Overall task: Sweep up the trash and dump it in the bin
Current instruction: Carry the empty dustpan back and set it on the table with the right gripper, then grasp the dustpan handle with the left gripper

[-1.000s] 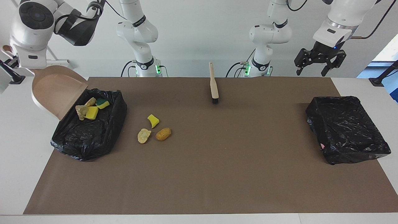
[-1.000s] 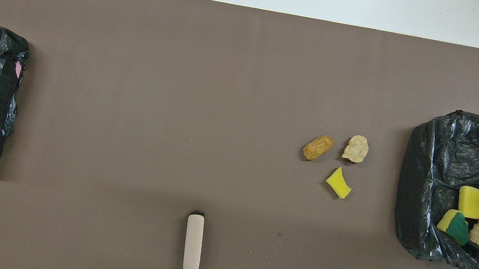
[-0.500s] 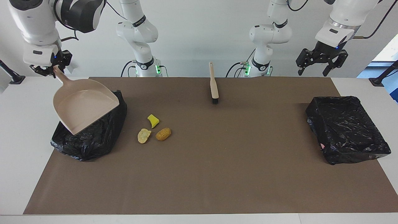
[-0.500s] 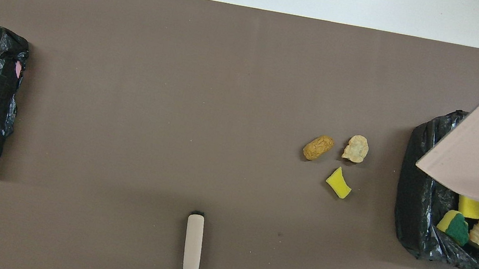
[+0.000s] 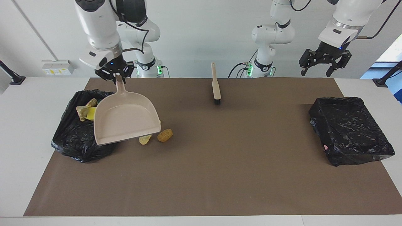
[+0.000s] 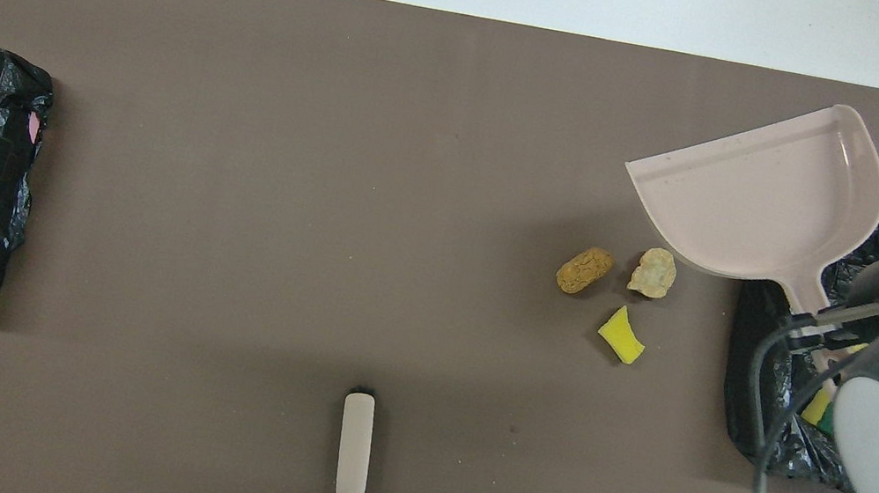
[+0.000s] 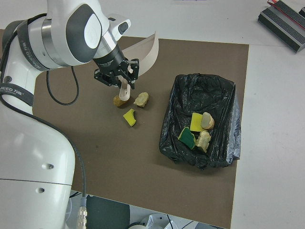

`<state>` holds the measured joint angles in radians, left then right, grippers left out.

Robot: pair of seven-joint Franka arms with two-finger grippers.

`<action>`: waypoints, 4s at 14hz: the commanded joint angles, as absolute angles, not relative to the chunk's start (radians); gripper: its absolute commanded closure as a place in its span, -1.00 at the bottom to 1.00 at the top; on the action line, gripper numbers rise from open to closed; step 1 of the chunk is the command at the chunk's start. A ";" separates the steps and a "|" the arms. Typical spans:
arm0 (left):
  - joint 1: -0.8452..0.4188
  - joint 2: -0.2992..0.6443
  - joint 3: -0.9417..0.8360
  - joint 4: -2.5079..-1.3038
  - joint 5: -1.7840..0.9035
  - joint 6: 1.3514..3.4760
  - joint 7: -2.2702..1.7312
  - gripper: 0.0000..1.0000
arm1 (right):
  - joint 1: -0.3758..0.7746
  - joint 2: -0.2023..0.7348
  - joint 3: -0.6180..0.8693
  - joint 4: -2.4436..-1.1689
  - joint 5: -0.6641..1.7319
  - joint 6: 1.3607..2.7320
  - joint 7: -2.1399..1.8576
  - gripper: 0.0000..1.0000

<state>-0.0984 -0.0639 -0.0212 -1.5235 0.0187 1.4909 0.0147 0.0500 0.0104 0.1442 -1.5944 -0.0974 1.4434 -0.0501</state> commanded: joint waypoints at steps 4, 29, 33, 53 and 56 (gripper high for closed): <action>-0.083 -0.060 -0.032 -1.508 0.023 1.474 0.028 -1.00 | 0.239 0.162 0.138 -1.575 0.058 1.578 0.399 1.00; -0.084 -0.071 -0.032 -1.517 0.021 1.462 0.017 -1.00 | 0.549 0.579 0.138 -1.341 0.090 1.926 0.670 -1.00; -0.087 -0.066 -0.032 -1.517 0.015 1.480 0.018 -1.00 | 0.526 0.464 0.137 -1.382 0.107 1.725 0.666 -1.00; -0.512 0.291 -0.045 -1.728 0.014 2.106 -0.446 -1.00 | 0.902 -0.045 0.138 -2.330 0.393 2.232 0.827 -1.00; -0.520 0.301 -0.046 -1.819 0.014 2.192 -0.448 -1.00 | 0.923 -0.044 0.138 -2.371 0.393 2.255 0.839 -1.00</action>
<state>-0.5065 0.3320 -0.0628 -1.7431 0.0134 2.1452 -0.4365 0.9149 -0.0312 0.1418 -2.3367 0.3728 2.2282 0.8238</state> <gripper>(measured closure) 0.000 0.000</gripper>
